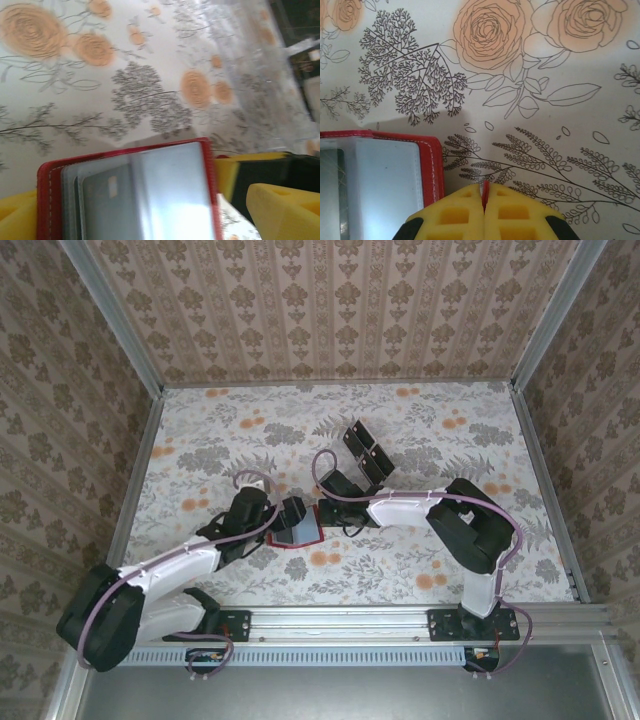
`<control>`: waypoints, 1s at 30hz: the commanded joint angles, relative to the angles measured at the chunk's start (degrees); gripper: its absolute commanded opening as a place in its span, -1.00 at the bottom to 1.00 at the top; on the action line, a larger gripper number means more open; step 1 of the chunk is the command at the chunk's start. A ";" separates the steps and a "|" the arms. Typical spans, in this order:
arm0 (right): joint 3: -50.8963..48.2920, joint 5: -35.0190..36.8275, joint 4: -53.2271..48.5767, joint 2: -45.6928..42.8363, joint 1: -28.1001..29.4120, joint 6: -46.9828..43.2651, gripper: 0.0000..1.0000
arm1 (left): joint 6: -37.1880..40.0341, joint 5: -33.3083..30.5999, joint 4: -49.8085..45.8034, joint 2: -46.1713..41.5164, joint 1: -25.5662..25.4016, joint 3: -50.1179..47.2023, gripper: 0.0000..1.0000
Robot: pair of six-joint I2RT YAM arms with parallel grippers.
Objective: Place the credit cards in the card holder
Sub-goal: Close the card holder at the center of the table.
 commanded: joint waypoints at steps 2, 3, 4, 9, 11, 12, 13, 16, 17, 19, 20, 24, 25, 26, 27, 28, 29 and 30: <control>-2.17 -3.70 -0.67 2.32 -0.37 1.53 -1.00 | -2.71 -0.18 3.02 0.06 -2.70 1.08 1.00; -2.38 -4.09 -0.29 2.24 -0.64 1.74 -1.00 | -2.86 -0.16 3.66 0.60 -3.27 1.41 0.99; -2.64 -4.61 0.27 2.00 -1.05 2.04 -1.00 | -3.01 -0.26 4.48 1.57 -3.95 1.86 1.00; -4.51 -6.45 2.77 -0.46 -3.19 3.45 -0.85 | -2.85 -0.14 7.69 7.40 -6.49 4.44 0.99; -5.24 -6.49 2.96 -1.85 -4.04 3.67 -0.62 | -2.72 -0.09 8.92 9.70 -7.17 5.22 1.00; -5.60 -6.48 3.08 -2.37 -4.31 3.67 -0.57 | -2.74 -0.09 9.44 10.62 -7.48 5.50 1.00; -6.10 -6.36 3.18 -3.01 -4.74 3.86 -0.50 | -2.69 -0.13 9.89 11.67 -7.66 5.77 1.00; -7.78 -6.18 3.31 -5.11 -5.86 4.08 -0.35 | -2.80 -0.40 11.25 14.23 -8.32 6.26 1.00; -8.39 -6.15 3.36 -5.82 -6.17 4.09 -0.33 | -2.89 -0.60 11.46 14.91 -8.53 6.40 0.99; -9.37 -6.03 3.30 -7.13 -6.68 4.17 -0.32 | -3.01 -1.06 11.53 15.92 -8.85 6.33 1.00; -9.82 -5.96 3.31 -7.83 -6.81 4.09 -0.32 | -3.17 -1.31 11.45 16.42 -8.98 6.32 1.00; -10.44 -6.00 2.83 -9.69 -6.99 3.89 -0.27 | -3.30 -1.72 12.04 16.42 -9.16 5.90 0.99; -10.65 -5.94 2.70 -10.18 -7.07 3.91 -0.24 | -3.37 -1.98 11.88 15.97 -9.22 5.97 1.00; -10.82 -5.84 2.52 -10.72 -7.08 3.78 -0.21 | -3.29 -2.26 11.55 15.31 -9.39 6.16 1.00; -11.03 -5.77 2.45 -11.15 -7.23 3.72 -0.20 | -3.06 -2.45 10.96 14.80 -9.41 6.45 0.99; -11.33 -5.77 2.36 -11.60 -7.25 3.74 -0.20 | -2.79 -2.64 10.19 14.11 -9.56 6.90 1.00; -11.61 -5.75 2.28 -12.16 -7.39 3.73 -0.20 | -2.52 -2.73 9.37 13.51 -9.70 7.39 1.00; -11.88 -5.78 2.24 -12.64 -7.48 3.74 -0.20 | -2.36 -2.82 8.86 13.18 -9.84 7.75 1.00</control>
